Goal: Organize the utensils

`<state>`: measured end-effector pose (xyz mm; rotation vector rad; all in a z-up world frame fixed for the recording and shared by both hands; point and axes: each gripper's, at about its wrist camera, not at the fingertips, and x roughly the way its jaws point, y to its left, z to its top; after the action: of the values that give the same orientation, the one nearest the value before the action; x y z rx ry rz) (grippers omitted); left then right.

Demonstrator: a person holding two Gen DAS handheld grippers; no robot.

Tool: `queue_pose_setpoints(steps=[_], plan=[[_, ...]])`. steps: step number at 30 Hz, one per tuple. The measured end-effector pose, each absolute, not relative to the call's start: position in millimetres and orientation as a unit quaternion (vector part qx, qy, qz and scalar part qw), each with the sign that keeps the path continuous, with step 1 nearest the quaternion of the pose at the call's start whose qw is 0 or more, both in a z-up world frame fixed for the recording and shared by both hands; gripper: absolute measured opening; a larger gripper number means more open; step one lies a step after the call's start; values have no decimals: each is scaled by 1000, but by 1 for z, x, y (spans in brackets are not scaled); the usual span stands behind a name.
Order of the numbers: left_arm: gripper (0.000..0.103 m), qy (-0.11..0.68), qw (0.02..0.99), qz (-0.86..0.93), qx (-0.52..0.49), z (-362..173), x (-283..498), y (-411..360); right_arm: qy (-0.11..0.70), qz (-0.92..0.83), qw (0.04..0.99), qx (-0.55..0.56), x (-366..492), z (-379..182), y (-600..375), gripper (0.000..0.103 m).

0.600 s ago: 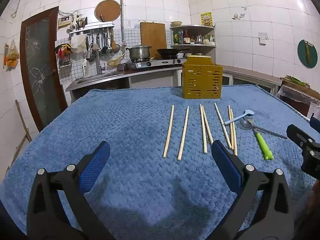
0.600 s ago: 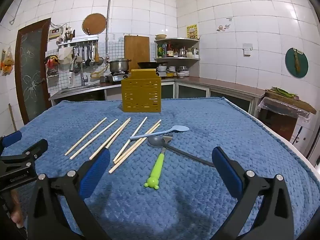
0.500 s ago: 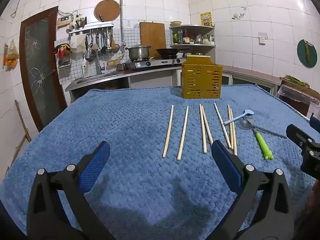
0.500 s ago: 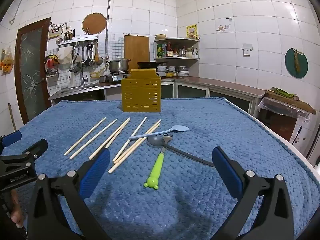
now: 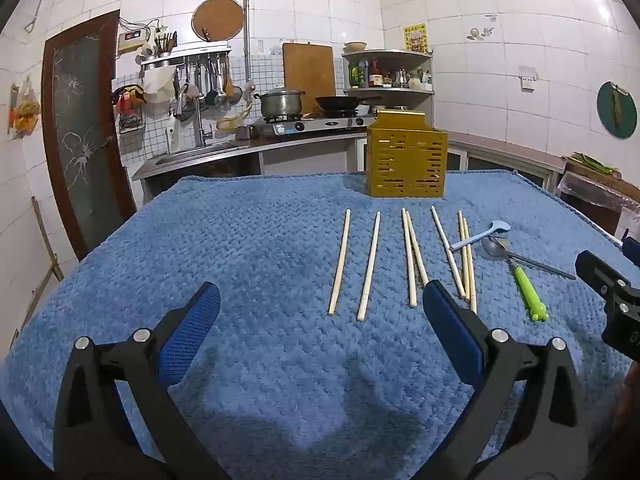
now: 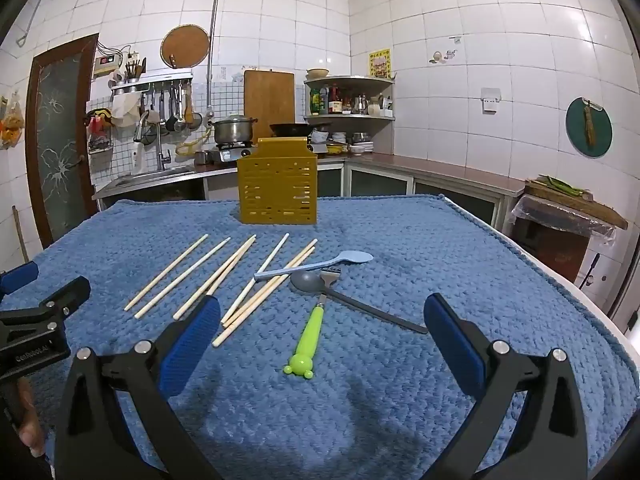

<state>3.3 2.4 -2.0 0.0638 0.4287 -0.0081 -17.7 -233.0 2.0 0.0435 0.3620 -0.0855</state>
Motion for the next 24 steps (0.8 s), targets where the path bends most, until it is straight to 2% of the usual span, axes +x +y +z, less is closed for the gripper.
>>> queue_pose_setpoints(steps=[24], plan=[[98,213,976,-5,31,-3,5,3,181,-53,982,15,-16,4,-229,99]])
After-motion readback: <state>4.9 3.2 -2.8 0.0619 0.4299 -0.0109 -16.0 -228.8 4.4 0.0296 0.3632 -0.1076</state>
